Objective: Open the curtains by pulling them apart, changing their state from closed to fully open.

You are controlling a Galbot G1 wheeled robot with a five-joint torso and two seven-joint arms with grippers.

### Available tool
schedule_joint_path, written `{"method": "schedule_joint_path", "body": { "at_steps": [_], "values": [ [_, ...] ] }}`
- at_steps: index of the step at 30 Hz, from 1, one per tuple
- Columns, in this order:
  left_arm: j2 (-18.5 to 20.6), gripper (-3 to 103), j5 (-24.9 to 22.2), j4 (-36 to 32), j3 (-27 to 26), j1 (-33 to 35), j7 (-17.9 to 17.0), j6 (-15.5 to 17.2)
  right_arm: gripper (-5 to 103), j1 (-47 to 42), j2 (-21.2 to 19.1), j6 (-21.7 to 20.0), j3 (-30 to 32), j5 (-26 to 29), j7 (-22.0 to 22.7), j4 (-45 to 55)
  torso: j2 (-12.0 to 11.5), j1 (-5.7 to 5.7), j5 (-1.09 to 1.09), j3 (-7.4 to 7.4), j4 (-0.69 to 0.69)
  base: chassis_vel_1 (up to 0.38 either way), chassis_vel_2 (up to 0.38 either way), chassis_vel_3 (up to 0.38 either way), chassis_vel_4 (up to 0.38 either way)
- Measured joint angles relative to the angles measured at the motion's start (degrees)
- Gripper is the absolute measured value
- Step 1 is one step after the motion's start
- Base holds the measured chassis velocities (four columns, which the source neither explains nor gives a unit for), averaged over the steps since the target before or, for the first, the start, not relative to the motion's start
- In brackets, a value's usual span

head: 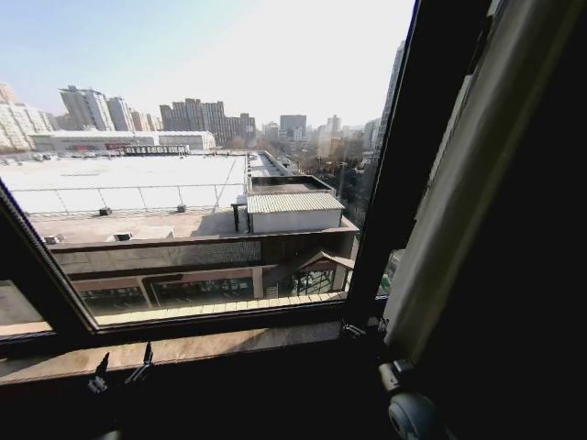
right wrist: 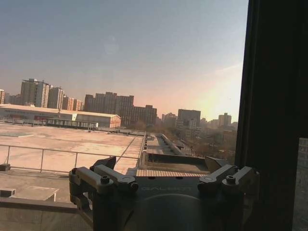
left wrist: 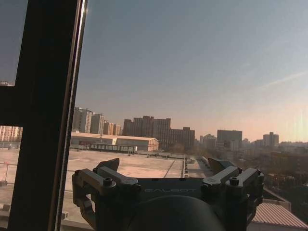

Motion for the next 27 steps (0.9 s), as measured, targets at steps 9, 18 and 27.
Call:
{"method": "schedule_joint_path", "body": {
  "at_steps": [9,18,27],
  "values": [
    [0.0,100,0.0,0.0,0.0,0.0,0.0,0.0,100,0.0,0.0,0.0,0.0,0.0,0.0,0.0,0.0,0.00,0.01,0.00,0.00,0.382,0.328,-0.382,-0.324],
    [0.0,100,0.0,0.0,0.0,0.0,0.0,0.0,100,0.0,0.0,0.0,0.0,0.0,0.0,0.0,0.0,0.00,0.01,0.00,0.00,0.372,0.339,-0.378,-0.333],
    [0.0,100,0.0,0.0,0.0,0.0,0.0,0.0,100,0.0,0.0,0.0,0.0,0.0,0.0,0.0,0.0,0.00,0.02,0.00,0.00,0.385,0.332,-0.388,-0.325]
  ]
}}
